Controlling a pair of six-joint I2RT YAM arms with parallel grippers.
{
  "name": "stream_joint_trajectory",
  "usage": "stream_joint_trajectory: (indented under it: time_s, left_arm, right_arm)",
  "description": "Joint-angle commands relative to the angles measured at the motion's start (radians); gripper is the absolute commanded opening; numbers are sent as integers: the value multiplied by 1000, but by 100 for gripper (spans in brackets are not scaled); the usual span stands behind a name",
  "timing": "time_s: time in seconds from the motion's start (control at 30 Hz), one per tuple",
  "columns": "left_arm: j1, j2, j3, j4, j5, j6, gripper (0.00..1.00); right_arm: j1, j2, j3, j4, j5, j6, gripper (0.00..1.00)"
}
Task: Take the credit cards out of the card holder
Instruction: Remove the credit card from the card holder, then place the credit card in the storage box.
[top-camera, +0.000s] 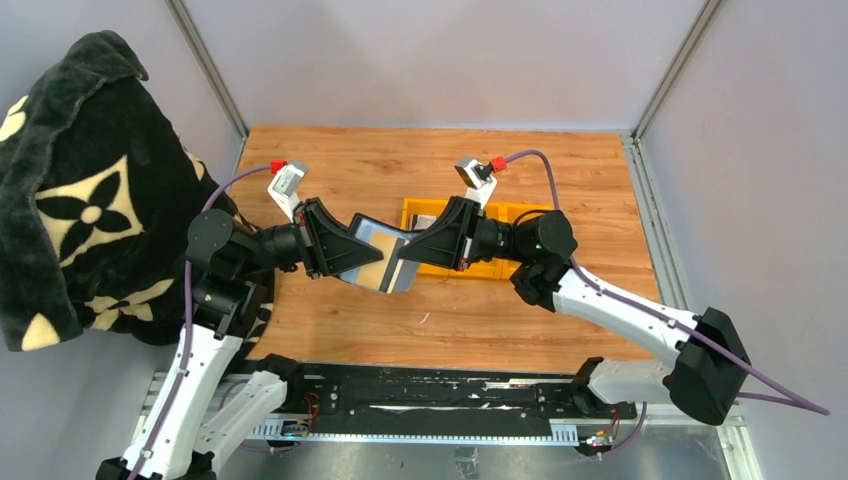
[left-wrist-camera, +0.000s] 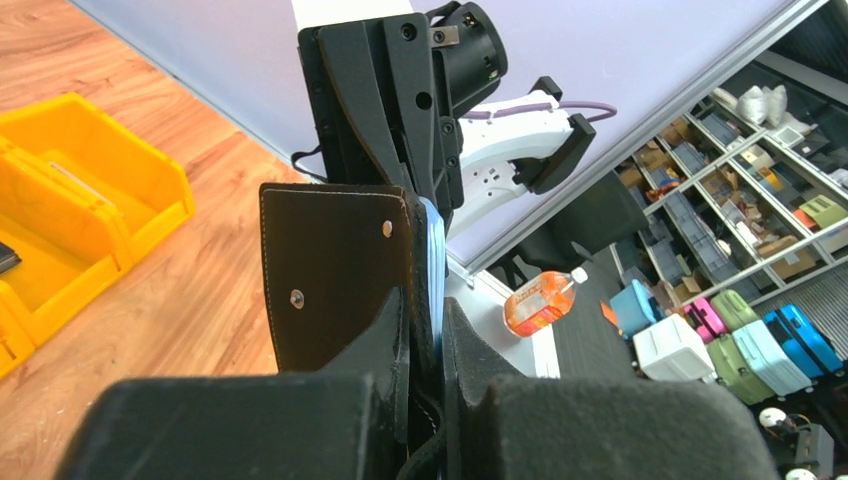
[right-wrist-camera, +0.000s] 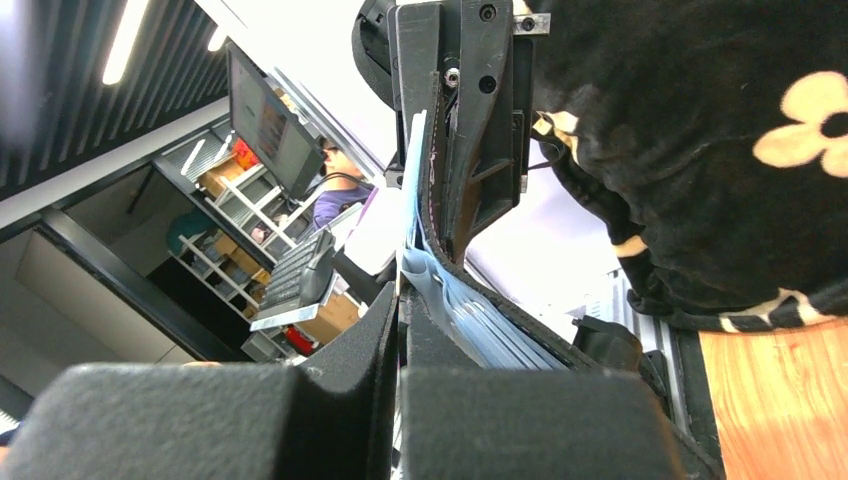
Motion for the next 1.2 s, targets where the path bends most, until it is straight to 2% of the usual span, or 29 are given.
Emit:
stream_joint_trajectory:
  time_s: [0.0, 0.2, 0.37, 0.43, 0.57, 0.67, 0.8, 0.93, 1.1, 1.17]
  left_arm:
    - [3, -2, 39, 32, -24, -1, 0]
    - [4, -5, 42, 20, -24, 9, 0]
    - [4, -3, 50, -5, -37, 26, 0]
    - [4, -4, 54, -8, -40, 34, 0]
    - [4, -4, 62, -37, -42, 55, 0]
    - [4, -5, 86, -103, -63, 121, 0]
    - [4, -6, 141, -296, -157, 320, 0]
    - [4, -2, 188, -437, -301, 520, 0]
    - [4, 0, 209, -506, -372, 644, 0]
    - [4, 0, 212, -527, -384, 691, 0]
  right_arm:
    - [3, -69, -7, -77, -18, -85, 0]
    - [1, -125, 0, -249, 8, -193, 0]
    - [2, -116, 17, -263, 25, -193, 0]
    - [3, -105, 25, -258, 31, -183, 5]
    - [2, -87, 32, -246, 27, -166, 0]
    - [-12, -109, 30, -299, 20, -181, 0]
    - [-67, -164, 37, -404, -7, -215, 0]
    - [-144, -198, 73, -568, -53, -270, 0]
    - [-274, -230, 129, -933, -77, -403, 0]
    - [-347, -233, 166, -1121, -40, -479, 0]
